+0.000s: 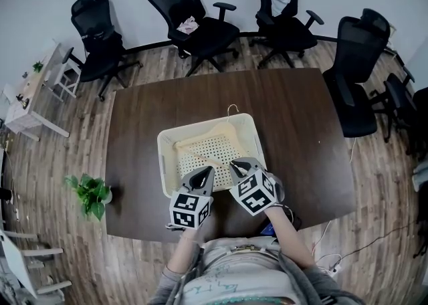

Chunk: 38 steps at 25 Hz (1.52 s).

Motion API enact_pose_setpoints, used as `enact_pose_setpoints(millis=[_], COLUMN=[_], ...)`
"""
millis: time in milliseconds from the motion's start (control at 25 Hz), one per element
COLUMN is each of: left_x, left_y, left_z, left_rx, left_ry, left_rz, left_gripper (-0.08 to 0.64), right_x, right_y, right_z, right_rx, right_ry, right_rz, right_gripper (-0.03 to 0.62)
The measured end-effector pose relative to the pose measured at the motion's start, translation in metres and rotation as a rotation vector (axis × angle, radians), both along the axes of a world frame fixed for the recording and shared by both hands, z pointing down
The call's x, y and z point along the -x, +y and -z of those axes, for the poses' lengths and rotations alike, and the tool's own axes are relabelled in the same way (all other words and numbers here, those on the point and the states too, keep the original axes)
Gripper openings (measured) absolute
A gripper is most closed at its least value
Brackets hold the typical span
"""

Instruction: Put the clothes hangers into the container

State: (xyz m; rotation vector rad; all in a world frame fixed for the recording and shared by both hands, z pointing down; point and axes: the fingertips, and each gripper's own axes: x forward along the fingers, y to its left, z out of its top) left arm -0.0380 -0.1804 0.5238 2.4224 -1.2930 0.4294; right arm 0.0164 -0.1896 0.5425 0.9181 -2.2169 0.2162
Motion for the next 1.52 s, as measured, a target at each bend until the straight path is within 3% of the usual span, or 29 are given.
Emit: enact_pose_setpoints(millis=[400, 1520], left_x=[-0.010, -0.017], left_y=[-0.001, 0.001], left_z=[0.038, 0.126], left_rx=[-0.086, -0.278], left_ry=[0.032, 0.084], left_rz=[0.008, 0.061], left_gripper=[0.011, 0.011], right_x=[0.007, 0.021], right_y=[0.001, 0.006], right_z=[0.024, 0.117], right_rx=[-0.022, -0.208], right_ry=[-0.096, -0.270], right_rz=[-0.024, -0.017], right_gripper=[0.028, 0.028])
